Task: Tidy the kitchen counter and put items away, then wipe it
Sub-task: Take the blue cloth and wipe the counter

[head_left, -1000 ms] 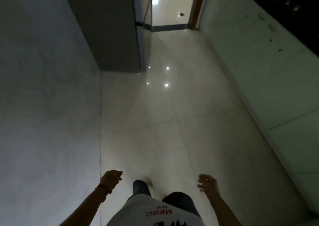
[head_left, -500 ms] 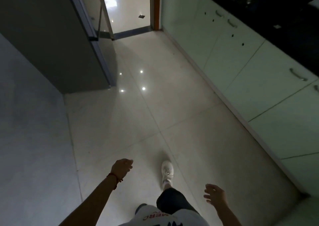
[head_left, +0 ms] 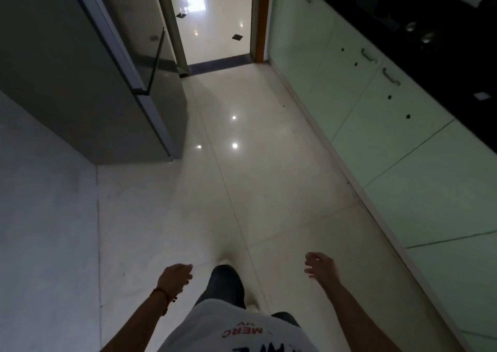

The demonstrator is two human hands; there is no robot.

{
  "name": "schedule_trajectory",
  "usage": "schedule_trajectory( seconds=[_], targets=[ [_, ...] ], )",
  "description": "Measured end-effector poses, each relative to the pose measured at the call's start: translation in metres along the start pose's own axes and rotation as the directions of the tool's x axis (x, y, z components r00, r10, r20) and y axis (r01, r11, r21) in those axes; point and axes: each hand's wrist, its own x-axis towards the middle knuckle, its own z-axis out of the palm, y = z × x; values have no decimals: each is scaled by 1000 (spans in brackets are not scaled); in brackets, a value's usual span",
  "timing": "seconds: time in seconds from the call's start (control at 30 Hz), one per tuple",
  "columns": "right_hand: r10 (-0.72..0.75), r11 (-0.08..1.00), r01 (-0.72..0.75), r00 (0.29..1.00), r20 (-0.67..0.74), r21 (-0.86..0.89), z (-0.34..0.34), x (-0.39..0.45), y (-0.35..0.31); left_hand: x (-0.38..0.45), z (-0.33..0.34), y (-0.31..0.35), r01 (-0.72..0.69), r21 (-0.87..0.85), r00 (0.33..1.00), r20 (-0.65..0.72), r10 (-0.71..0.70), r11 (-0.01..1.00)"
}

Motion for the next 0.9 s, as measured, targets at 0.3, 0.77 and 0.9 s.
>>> schedule_trajectory(
  seconds=[0.3, 0.77, 0.9],
  targets=[
    [27, 999, -29, 999, -27, -43, 25, 135, -128, 121, -6, 155, 36, 1, 999, 5, -36, 999],
    [161, 986, -153, 979, -128, 70, 18, 301, -311, 287, 37, 524, -246, 119, 966, 108, 234, 962],
    [158, 986, -150, 981, -116, 70, 6, 369, -376, 331, 56, 590, -224, 122, 973, 84, 215, 967]
  ],
)
